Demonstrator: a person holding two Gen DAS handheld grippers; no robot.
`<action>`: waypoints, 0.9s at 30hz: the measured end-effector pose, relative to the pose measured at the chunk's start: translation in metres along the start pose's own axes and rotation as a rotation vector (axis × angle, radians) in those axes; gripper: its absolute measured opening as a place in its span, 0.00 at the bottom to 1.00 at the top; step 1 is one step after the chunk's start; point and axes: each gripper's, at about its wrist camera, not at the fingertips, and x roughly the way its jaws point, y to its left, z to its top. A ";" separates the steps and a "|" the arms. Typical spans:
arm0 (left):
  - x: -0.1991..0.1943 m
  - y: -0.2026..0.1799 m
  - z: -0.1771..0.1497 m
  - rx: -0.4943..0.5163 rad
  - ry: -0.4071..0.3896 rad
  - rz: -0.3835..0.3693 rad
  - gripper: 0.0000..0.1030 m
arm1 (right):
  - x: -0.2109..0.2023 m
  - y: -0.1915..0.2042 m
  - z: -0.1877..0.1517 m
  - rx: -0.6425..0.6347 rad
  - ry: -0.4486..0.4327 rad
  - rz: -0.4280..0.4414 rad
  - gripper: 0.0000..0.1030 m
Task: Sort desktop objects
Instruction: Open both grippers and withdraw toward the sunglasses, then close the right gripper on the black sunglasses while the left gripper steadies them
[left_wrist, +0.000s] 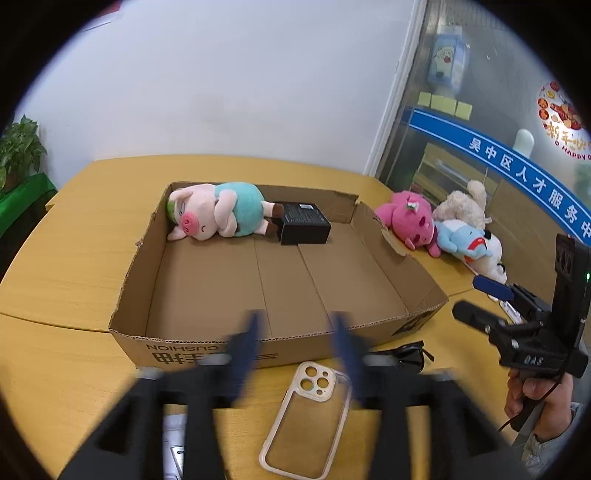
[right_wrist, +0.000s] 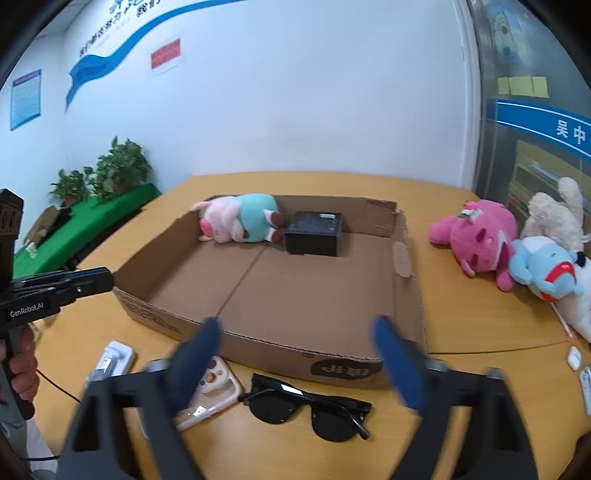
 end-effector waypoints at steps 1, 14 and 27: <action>-0.002 0.001 -0.001 -0.008 -0.019 0.013 0.77 | 0.000 0.000 -0.001 -0.011 -0.001 0.006 0.94; 0.011 0.005 -0.023 -0.032 0.046 -0.017 0.78 | 0.060 -0.024 -0.061 -0.205 0.294 0.172 0.94; 0.033 -0.010 -0.036 0.000 0.136 -0.038 0.78 | 0.082 -0.013 -0.107 -0.200 0.442 0.338 0.94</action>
